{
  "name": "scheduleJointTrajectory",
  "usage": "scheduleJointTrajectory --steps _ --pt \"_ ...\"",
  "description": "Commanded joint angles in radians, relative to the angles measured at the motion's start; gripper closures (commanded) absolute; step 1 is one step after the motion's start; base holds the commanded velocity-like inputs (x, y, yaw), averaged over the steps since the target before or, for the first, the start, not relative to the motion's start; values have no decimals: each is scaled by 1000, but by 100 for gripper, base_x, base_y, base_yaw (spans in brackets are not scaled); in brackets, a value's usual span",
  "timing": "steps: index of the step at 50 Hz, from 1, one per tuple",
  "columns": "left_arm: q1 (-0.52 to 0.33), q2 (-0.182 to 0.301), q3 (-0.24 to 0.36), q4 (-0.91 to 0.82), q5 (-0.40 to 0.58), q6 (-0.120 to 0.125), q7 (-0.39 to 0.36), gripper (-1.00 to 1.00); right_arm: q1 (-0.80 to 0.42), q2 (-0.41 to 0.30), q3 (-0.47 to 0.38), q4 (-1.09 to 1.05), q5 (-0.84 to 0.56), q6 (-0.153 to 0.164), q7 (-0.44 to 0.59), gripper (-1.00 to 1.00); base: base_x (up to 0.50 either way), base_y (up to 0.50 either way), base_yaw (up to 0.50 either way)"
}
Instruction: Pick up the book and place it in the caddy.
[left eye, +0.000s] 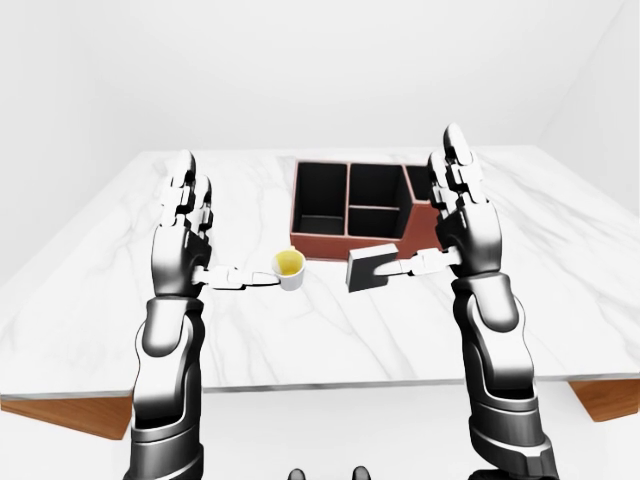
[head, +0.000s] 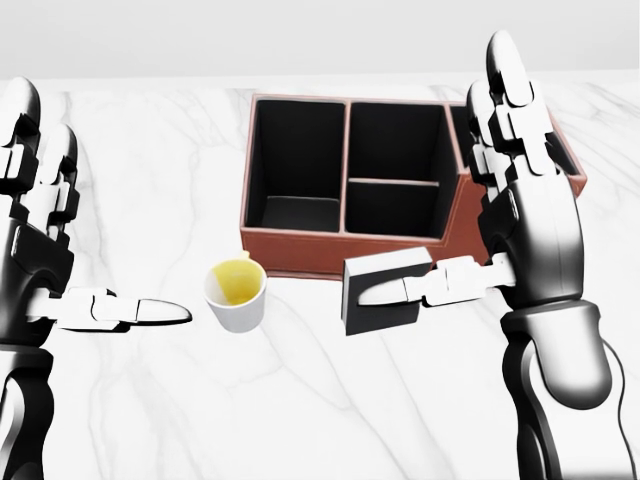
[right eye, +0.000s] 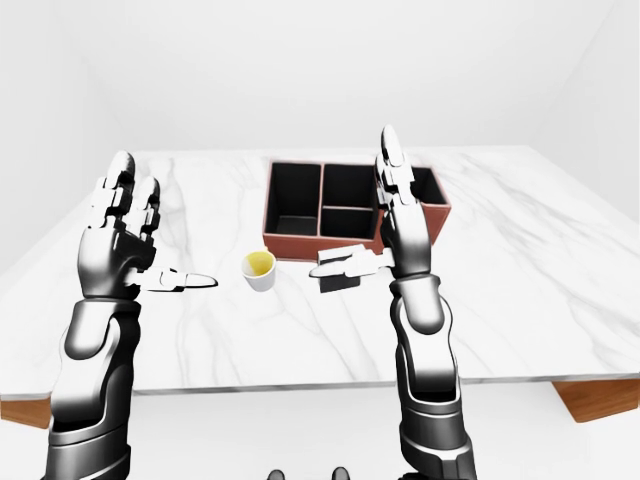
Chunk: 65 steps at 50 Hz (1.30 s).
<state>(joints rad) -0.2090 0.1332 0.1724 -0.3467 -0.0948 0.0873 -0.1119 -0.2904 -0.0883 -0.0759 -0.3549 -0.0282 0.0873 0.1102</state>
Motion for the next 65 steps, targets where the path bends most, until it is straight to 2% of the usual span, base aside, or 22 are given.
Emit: scheduleJointTrajectory --steps 1,56,63,65 --pt "3 1 1 -4 -2 0 -1 -100 4 3 2 -3 -3 0 -1 -100 21 0 0" --pt "8 -2 0 2 0 0 -3 -100 18 8 8 20 -15 0 5 -100 21 0 0" --pt "7 -2 1 17 -2 0 -3 -100 37 12 20 19 -38 0 5 -100 6 0 0" --pt "7 -1 1 16 -3 0 -3 -100 48 9 32 39 -94 0 -6 -100 0 0 0"
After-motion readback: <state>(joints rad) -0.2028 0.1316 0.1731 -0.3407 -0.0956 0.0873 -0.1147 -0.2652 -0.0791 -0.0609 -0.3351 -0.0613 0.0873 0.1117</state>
